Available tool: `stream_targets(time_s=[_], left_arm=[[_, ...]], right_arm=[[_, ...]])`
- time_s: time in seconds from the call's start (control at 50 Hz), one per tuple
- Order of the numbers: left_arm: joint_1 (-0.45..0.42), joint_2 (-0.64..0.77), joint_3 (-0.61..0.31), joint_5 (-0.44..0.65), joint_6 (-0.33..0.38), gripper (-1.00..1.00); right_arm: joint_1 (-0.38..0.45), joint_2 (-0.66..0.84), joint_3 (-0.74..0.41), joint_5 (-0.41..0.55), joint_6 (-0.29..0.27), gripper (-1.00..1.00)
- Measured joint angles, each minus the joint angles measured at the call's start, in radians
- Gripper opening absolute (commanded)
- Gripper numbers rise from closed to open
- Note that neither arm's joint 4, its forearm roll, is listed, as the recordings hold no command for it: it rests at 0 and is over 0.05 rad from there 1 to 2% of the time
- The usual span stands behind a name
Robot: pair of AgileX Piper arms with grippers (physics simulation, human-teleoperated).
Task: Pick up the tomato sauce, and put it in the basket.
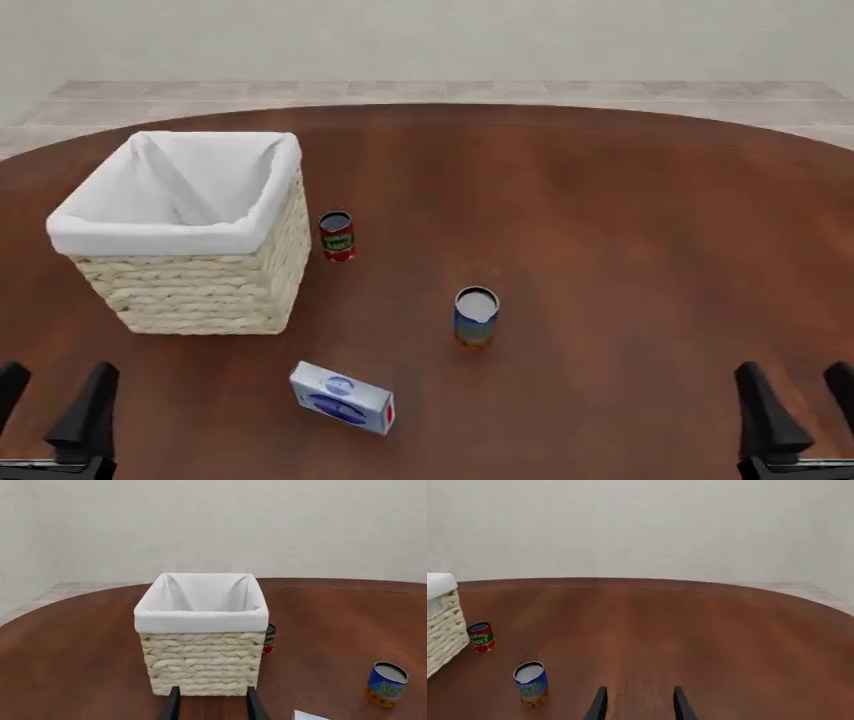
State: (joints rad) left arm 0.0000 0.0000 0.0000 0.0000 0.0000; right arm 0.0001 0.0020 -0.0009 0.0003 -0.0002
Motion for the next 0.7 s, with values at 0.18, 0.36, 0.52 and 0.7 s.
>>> stream_targets(time_s=[0.18,0.36,0.52,0.7], left_arm=[[0.000,0.000,0.000,0.000,0.000,1.00],[0.000,0.000,0.000,0.000,0.000,1.00],[0.000,0.000,0.000,0.000,0.000,1.00],[0.000,0.000,0.000,0.000,0.000,1.00]], right_arm=[[0.002,0.010,-0.002,-0.004,0.001,1.00],[0.006,0.024,-0.006,-0.012,0.003,1.00],[0.011,0.044,-0.014,-0.023,0.004,1.00],[0.042,0.108,-0.056,-0.046,0.002,1.00]])
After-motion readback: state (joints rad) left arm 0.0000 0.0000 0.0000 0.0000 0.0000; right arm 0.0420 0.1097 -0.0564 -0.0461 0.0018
